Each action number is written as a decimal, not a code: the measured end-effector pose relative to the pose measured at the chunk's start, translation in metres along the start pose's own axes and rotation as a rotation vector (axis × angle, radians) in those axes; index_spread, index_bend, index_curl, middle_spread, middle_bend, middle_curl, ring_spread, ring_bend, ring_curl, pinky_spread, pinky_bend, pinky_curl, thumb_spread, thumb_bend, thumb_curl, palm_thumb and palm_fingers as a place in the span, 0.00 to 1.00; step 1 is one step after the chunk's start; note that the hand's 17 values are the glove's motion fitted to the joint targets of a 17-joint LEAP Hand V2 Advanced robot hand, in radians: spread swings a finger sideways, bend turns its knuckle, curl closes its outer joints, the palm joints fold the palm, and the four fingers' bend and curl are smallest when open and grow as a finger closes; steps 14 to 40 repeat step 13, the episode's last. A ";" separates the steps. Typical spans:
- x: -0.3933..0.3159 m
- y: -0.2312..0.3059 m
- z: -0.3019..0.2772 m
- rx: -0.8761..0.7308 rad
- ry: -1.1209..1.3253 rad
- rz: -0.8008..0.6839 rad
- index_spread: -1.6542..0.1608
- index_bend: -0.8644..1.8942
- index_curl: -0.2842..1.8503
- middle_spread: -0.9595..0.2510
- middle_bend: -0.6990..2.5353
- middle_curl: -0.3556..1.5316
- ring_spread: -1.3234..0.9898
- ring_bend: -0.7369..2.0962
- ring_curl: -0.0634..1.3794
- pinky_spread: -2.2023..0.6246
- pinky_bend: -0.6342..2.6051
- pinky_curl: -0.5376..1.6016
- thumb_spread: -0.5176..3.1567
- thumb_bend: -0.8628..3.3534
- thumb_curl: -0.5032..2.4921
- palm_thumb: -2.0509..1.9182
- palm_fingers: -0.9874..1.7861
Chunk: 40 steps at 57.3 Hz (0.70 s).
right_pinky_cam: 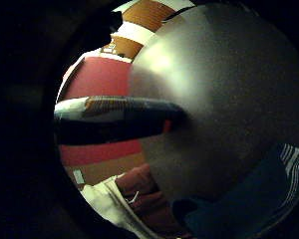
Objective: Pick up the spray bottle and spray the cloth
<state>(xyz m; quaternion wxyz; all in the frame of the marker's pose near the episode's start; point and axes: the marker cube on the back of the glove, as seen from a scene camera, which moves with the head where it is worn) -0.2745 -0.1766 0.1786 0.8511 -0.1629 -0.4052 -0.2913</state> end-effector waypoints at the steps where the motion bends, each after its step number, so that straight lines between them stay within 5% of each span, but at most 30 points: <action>1: 0.000 0.002 -0.003 0.006 -0.001 -0.002 0.71 0.34 0.26 0.73 0.28 0.38 0.54 0.37 0.29 0.80 0.33 0.43 0.36 0.19 0.34 0.65 0.46; 40: -0.006 0.022 -0.026 0.077 -0.002 0.014 0.70 0.35 0.23 0.73 0.28 0.38 0.55 0.39 0.29 0.81 0.34 0.43 0.37 0.20 0.31 0.64 0.46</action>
